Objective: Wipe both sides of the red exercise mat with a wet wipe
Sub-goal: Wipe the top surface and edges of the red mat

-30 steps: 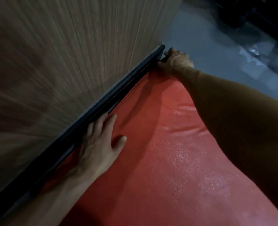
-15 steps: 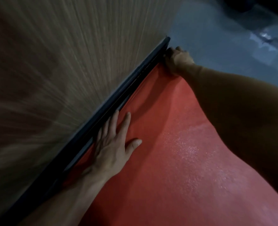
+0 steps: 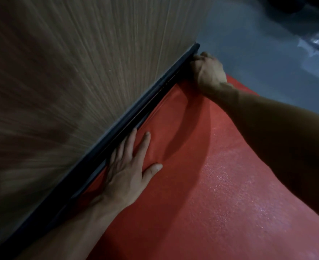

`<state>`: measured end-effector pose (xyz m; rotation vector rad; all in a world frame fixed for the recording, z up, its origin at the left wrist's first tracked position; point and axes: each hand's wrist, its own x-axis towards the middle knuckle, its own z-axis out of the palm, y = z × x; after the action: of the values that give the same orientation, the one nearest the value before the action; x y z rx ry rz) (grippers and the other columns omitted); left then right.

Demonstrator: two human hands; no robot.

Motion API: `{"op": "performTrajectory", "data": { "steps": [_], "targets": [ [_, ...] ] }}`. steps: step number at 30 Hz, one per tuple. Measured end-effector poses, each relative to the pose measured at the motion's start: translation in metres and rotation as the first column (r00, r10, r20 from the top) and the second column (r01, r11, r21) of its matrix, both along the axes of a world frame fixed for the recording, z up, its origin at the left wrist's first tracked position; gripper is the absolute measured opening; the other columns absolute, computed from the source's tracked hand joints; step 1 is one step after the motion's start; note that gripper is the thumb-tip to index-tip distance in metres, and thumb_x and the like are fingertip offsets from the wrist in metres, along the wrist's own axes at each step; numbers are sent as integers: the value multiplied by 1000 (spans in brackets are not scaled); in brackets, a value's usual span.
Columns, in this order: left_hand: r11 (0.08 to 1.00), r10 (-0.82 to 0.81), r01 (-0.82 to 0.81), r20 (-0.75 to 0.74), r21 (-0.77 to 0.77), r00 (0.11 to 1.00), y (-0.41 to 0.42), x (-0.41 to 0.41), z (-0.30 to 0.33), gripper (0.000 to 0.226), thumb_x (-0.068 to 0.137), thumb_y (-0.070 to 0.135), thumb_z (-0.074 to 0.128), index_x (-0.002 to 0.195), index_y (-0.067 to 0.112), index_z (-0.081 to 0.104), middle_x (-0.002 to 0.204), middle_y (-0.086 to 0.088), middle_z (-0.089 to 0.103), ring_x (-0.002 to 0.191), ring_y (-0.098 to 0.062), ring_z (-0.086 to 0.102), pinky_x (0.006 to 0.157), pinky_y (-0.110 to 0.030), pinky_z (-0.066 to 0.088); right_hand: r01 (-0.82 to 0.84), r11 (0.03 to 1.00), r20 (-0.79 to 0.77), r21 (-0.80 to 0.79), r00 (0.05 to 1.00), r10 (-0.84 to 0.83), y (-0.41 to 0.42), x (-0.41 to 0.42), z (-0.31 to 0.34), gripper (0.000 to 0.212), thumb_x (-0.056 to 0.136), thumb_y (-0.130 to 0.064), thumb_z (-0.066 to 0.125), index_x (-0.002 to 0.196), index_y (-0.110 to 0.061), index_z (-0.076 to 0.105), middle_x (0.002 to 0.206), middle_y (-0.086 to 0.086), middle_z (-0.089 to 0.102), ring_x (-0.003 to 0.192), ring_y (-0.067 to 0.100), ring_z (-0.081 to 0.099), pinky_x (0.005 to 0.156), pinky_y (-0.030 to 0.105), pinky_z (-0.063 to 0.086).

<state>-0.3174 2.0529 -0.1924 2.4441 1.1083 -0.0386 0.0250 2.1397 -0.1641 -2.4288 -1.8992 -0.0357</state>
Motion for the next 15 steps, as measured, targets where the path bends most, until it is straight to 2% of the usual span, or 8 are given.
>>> {"op": "performTrajectory", "data": {
  "steps": [3,5,7,10,12,15],
  "targets": [
    [1000,2,-2,4,-2,1000,0,1,1,88,87,86,13,161,42,-10,171,3,-16,157,-18,-1,119,-35,0,-51,997,-90,56,994,56,-15,-15,0,42,90,-51,59,97,-13,75,102,8,67,101,33,58,78,39,46],
    [1000,2,-2,-8,-4,1000,0,2,2,89,86,86,12,160,43,-12,170,3,-17,157,-17,-3,118,-35,0,-94,990,-147,106,983,109,-26,-31,-3,46,87,-52,54,94,-11,74,100,9,67,99,35,60,77,39,46],
    [1000,3,-3,-16,-2,1000,0,2,3,89,86,86,11,160,43,-13,170,3,-17,157,-17,-3,120,-35,0,-216,968,-165,127,958,235,-35,-46,-6,48,92,-52,47,97,-13,74,101,8,68,95,32,61,75,38,50],
    [1000,5,-5,-9,-12,1000,0,2,3,89,86,85,13,161,43,-10,171,3,-17,157,-18,-2,120,-36,0,-361,928,-171,95,912,373,-31,-41,-1,51,93,-52,41,99,-13,74,101,9,69,90,33,65,72,41,54],
    [1000,4,-5,-5,-13,1000,0,1,3,90,86,86,14,161,43,-11,170,4,-17,157,-18,-2,118,-34,-1,-311,948,-139,70,938,318,-21,-25,9,54,89,-56,40,97,-13,72,104,9,68,91,36,66,72,45,55],
    [1000,5,-6,-5,-21,1000,0,1,3,90,85,86,13,160,44,-13,170,4,-18,156,-17,-3,117,-33,-2,-96,995,1,21,995,96,-22,-2,7,44,98,-51,46,113,-17,71,120,9,63,108,36,57,87,48,52]
  ]
}}
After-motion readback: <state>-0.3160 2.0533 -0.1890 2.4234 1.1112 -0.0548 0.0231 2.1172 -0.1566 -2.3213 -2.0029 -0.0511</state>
